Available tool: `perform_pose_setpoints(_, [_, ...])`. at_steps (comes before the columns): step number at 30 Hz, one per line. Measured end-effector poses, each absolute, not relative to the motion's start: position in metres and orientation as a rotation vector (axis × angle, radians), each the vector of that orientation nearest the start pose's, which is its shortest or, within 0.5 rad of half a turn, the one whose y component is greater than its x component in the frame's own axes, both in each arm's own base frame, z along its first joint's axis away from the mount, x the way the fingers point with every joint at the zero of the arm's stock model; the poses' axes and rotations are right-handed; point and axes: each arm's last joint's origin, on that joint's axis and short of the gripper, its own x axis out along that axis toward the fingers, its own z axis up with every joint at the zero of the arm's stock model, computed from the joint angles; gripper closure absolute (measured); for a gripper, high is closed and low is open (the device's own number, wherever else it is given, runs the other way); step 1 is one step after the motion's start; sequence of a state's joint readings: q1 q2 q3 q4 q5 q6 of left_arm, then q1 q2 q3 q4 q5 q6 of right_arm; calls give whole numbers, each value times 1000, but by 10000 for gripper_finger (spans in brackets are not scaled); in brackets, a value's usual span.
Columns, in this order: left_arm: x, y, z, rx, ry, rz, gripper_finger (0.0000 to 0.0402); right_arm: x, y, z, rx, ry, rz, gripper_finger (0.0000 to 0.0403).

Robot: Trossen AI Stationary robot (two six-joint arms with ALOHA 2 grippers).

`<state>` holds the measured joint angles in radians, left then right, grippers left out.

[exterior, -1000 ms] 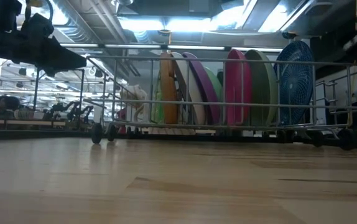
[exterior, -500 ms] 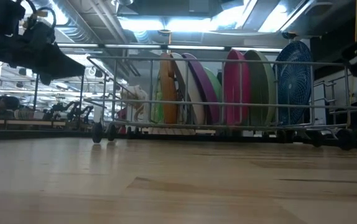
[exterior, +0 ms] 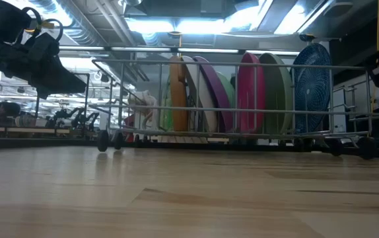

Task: Sort dishes
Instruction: Return to Home Position

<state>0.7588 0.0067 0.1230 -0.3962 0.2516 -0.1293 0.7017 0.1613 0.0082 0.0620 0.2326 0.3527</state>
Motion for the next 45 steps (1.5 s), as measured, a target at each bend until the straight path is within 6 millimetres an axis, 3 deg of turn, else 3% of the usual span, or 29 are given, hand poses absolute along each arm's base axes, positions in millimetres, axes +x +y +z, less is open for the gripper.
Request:
perform_pose_setpoints(20, [66, 53, 166, -266, 218, 523, 284, 85, 64, 158, 418, 212, 456, 267])
perform_pose_setpoints(31, [66, 53, 166, -266, 219, 523, 284, 86, 62, 160, 320, 142, 371, 267])
perform_pose_setpoints(45, [66, 53, 166, -267, 220, 523, 284, 85, 64, 157, 387, 210, 476, 267])
